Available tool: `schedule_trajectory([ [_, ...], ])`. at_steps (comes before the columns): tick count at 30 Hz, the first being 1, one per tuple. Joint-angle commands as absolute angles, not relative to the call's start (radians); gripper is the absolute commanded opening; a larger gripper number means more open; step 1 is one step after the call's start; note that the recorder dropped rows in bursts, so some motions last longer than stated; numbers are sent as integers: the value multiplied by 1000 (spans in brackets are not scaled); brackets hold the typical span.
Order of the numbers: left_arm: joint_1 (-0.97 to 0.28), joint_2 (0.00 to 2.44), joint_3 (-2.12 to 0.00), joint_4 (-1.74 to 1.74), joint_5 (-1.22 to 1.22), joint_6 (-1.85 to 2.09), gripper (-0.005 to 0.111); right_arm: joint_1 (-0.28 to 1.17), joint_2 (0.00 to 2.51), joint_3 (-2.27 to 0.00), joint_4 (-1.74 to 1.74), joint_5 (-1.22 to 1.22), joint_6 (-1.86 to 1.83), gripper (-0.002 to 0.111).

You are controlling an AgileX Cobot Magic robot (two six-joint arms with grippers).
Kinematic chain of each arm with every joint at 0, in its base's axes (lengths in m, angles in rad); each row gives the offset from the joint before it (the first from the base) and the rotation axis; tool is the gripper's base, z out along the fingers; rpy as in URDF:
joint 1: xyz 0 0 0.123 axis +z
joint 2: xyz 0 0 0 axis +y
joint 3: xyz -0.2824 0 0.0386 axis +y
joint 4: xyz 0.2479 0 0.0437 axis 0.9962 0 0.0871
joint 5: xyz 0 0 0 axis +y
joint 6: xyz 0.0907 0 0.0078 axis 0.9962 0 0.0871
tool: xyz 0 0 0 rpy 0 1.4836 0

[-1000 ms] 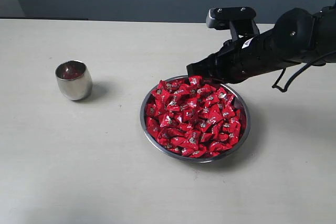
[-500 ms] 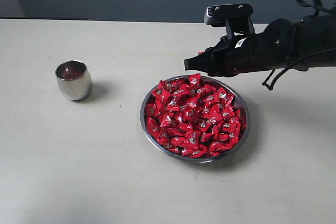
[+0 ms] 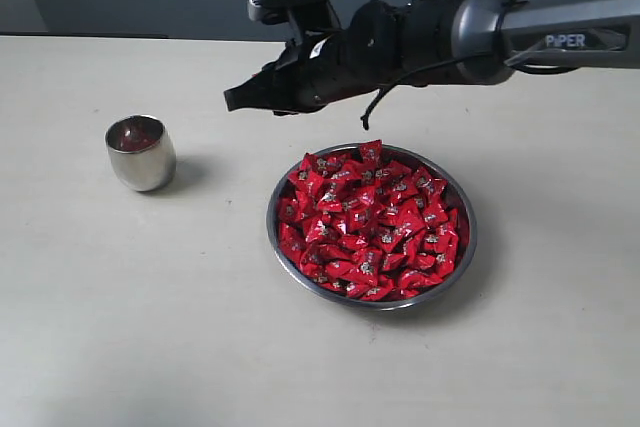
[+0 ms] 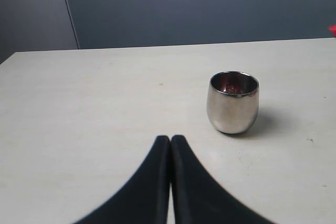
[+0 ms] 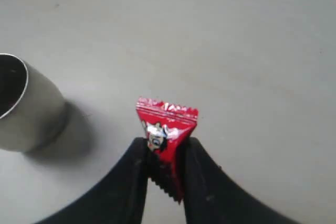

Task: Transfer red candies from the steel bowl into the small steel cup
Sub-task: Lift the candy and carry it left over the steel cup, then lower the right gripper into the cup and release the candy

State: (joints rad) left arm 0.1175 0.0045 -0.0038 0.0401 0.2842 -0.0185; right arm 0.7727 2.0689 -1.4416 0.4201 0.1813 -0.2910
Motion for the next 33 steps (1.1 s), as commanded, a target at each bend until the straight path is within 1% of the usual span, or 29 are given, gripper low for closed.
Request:
schedule_trajectory([
  [1,118,0,0,38,285,-20,0,807,2104,-1528,428,214,-362,20],
  [6,118,0,0,38,285,-20,0,855,2124,-1602,437,223,-441,20],
  [9,118,0,0,38,285,-20,0,860,2150,-1642,510,238,-499,20],
  [12,118,0,0,38,285,-20,0,860,2190,-1691,646,281,-612,20],
  [17,118,0,0,38,285,-20,0,860,2261,-1776,932,438,-901,20],
  [20,118,0,0,38,285,-20,0,861,2291,-1810,1043,501,-998,20],
  [33,118,0,0,38,285,-20,0,861,2316,-1839,1198,525,-1177,20],
])
